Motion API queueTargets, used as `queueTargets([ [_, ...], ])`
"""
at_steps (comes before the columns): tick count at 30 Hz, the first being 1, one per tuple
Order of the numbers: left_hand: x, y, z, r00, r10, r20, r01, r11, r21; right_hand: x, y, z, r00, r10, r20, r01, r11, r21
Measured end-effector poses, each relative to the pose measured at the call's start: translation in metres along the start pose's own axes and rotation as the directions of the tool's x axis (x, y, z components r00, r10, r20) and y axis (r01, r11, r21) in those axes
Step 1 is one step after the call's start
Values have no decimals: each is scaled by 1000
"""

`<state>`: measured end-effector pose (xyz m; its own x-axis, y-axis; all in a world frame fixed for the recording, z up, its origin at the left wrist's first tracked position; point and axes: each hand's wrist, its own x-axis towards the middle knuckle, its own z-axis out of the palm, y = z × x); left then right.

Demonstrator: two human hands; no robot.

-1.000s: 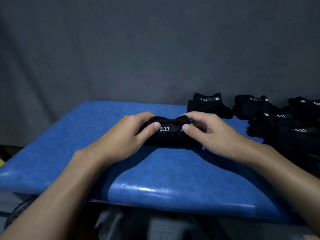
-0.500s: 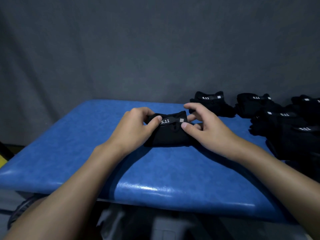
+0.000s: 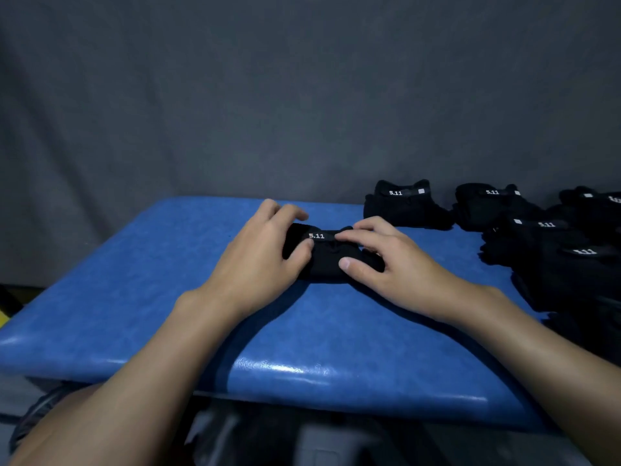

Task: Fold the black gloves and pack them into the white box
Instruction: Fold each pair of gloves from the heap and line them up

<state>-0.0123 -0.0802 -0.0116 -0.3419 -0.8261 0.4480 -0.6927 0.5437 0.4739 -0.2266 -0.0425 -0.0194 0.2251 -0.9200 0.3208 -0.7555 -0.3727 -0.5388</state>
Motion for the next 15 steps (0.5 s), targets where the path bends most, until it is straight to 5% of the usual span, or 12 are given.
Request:
queueTargets([
  [3,-5,-4,-7,990,104,93,-100,994,-43,1,0,0,1000,11,5,-11,1000,-2],
  [8,-3,-7,-10,985,60,159,-69,996,54,0,-2,-2,999,4,32,-3,999,-32],
  [15,-2,-8,-5,975,2,224,6,999,-37,1,0,-9,997,23,70,-21,999,-38],
])
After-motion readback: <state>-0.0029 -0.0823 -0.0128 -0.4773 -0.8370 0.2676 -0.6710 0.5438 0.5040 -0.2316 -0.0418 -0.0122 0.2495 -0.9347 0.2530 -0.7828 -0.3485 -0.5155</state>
